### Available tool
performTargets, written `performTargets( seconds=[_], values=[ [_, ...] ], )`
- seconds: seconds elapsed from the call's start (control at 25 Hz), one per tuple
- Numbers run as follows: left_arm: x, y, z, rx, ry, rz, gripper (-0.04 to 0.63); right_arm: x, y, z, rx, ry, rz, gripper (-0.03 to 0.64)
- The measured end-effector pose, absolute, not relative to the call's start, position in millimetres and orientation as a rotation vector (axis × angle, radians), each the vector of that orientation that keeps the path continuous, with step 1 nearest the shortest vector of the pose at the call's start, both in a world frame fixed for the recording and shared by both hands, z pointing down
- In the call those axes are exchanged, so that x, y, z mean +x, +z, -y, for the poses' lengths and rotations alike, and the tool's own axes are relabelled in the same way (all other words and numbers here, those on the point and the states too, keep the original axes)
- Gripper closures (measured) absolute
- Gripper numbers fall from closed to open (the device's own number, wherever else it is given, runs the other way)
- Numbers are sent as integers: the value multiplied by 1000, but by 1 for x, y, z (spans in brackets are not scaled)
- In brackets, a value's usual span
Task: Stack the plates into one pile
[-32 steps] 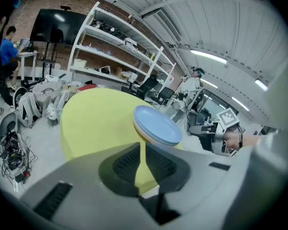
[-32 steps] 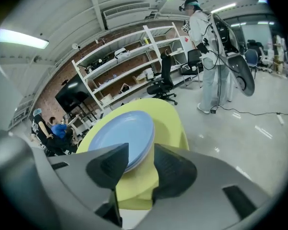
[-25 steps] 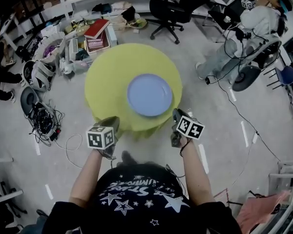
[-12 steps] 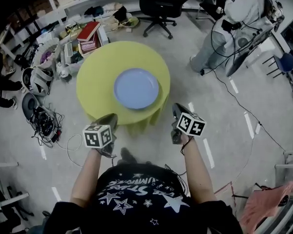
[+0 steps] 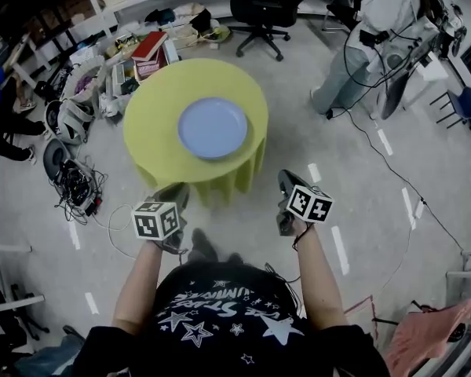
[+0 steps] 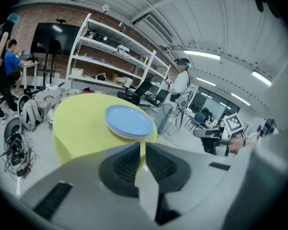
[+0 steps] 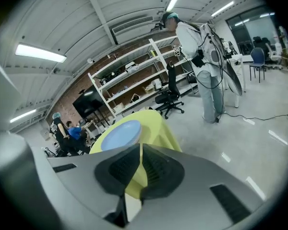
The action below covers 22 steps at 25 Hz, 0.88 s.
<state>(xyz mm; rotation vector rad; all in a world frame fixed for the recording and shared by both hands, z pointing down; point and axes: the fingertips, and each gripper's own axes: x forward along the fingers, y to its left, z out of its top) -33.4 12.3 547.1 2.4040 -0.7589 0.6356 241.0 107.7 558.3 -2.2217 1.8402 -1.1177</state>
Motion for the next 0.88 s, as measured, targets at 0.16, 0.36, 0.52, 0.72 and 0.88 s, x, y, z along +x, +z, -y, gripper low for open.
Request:
performTargets(
  seconds=[0.16, 0.36, 0.52, 0.72, 0.88],
  values=[
    [-42, 542, -34, 2419, 619, 802, 551, 231, 563, -127, -2186, -1125, -1889, 590],
    [-57, 533, -63, 2409, 567, 845, 551, 219, 573, -140, -2129, -1150, -1916, 598],
    [-67, 534, -82, 2392, 554, 856, 551, 207, 577, -146, -2089, -1162, -1945, 601],
    [-73, 538, -82, 2391, 547, 831, 551, 198, 573, -151, -2100, -1138, -1947, 601],
    [-78, 536, -76, 2401, 533, 788, 551, 196, 568, -150, -2128, -1126, -1915, 601]
  ],
)
